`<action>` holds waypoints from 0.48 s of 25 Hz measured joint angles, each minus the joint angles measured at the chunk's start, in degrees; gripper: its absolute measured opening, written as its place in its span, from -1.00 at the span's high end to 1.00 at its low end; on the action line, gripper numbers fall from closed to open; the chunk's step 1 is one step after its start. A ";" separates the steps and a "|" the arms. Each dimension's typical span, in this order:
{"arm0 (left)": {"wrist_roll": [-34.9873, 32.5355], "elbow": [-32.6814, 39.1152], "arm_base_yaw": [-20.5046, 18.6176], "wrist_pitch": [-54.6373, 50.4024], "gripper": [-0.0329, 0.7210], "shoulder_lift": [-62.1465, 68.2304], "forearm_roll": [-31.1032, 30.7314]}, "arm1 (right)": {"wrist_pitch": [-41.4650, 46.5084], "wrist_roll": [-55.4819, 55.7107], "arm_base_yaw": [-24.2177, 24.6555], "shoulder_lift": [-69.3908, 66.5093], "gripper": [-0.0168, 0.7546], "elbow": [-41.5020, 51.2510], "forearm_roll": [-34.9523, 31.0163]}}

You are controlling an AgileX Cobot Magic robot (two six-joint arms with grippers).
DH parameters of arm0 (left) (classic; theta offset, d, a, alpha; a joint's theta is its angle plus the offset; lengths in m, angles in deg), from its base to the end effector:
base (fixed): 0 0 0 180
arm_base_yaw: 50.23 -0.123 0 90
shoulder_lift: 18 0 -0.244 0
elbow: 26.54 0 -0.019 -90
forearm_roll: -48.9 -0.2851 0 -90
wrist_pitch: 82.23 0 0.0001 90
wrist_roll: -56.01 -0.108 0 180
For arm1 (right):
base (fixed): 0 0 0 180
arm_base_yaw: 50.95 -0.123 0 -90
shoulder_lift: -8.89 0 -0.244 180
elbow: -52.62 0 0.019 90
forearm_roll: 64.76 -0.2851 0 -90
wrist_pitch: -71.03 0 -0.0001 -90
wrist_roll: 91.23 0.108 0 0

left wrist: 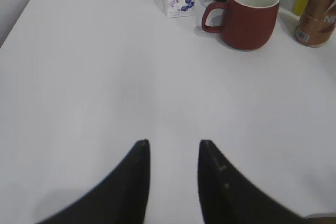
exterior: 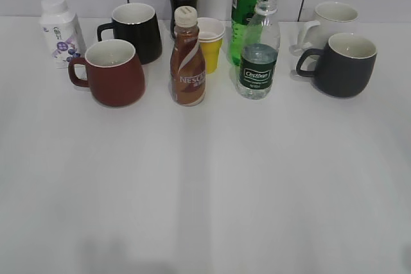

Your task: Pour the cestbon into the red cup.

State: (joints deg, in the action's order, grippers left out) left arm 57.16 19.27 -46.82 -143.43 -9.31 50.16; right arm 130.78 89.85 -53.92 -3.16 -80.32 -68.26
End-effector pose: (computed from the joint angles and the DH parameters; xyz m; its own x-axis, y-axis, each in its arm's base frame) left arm 0.0769 -0.0067 0.2940 -0.4350 -0.0048 -0.9004 0.0635 0.9973 -0.0360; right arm 0.0903 0.0104 0.2845 -0.4856 0.0244 -0.8739 -0.0739 0.9949 0.0689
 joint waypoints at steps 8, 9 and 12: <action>0.00 0.00 0.00 0.00 0.28 0.00 0.00 | 0.00 0.00 0.00 0.00 -0.16 0.00 0.07; 0.00 0.04 0.00 0.00 0.28 0.00 0.00 | 0.00 0.00 0.00 0.00 -0.16 0.00 0.09; 0.00 0.04 0.00 0.00 0.28 0.00 0.00 | 0.00 0.00 0.00 0.00 -0.16 0.00 0.21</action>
State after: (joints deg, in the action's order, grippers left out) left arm 57.16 19.31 -46.82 -143.43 -9.31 50.16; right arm 130.78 89.85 -53.92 -3.16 -80.32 -68.05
